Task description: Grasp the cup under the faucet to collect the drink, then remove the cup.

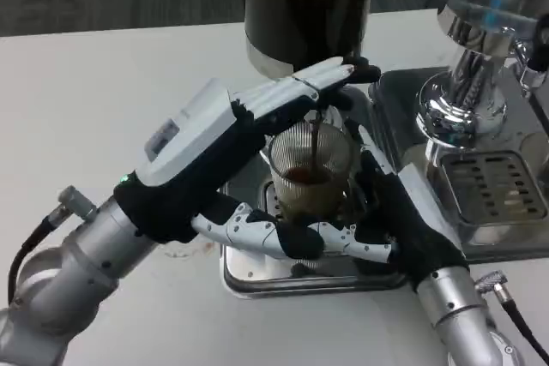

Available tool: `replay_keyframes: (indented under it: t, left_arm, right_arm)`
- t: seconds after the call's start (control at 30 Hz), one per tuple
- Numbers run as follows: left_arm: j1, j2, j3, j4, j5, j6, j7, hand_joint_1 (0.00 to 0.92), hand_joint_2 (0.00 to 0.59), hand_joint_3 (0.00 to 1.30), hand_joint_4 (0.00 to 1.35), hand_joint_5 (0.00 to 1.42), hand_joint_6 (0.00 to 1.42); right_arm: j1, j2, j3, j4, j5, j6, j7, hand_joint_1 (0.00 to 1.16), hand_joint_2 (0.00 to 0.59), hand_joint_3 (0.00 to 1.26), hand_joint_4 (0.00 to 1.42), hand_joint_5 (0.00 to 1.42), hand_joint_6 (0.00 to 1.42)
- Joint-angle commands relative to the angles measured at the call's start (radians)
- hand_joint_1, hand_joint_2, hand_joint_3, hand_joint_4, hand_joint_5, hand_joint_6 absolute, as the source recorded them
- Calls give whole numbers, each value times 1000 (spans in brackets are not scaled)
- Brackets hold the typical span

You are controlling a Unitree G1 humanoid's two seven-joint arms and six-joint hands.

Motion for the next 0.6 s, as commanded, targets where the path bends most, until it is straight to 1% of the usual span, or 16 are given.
replay_keyframes:
  t: [0.03, 0.17, 0.27, 0.33, 0.47, 0.6]
  left_arm:
    - [20, 22, 5, 12, 25, 14, -7, 0, 38, 165, 101, 318, 275]
    - [20, 25, 17, 9, 26, 15, 0, 0, 42, 165, 95, 311, 275]
    - [20, 20, 35, 5, 27, 14, 16, 0, 52, 132, 45, 253, 224]
    - [17, 11, 67, -3, 8, 20, 40, 0, 58, 116, 27, 229, 186]
    - [2, -7, 139, 3, 15, 23, 113, 0, 78, 124, 27, 229, 185]
    - [-10, -14, 189, 31, 24, 22, 174, 0, 99, 127, 26, 228, 177]
  right_arm:
    - [-19, 12, -3, 36, 14, -23, 2, 674, 153, 0, 0, 0, 44]
    - [-30, 17, -4, 58, 18, -34, 5, 671, 155, 0, 0, 0, 46]
    - [-36, 18, -4, 70, 18, -42, 7, 670, 155, 0, 0, 0, 47]
    - [-38, 18, -5, 77, 20, -47, 8, 669, 156, 0, 0, 0, 48]
    - [-42, 18, -7, 87, 26, -57, 8, 668, 156, 0, 0, 0, 48]
    - [-46, 18, -12, 101, 32, -69, 2, 666, 157, 0, 0, 0, 49]
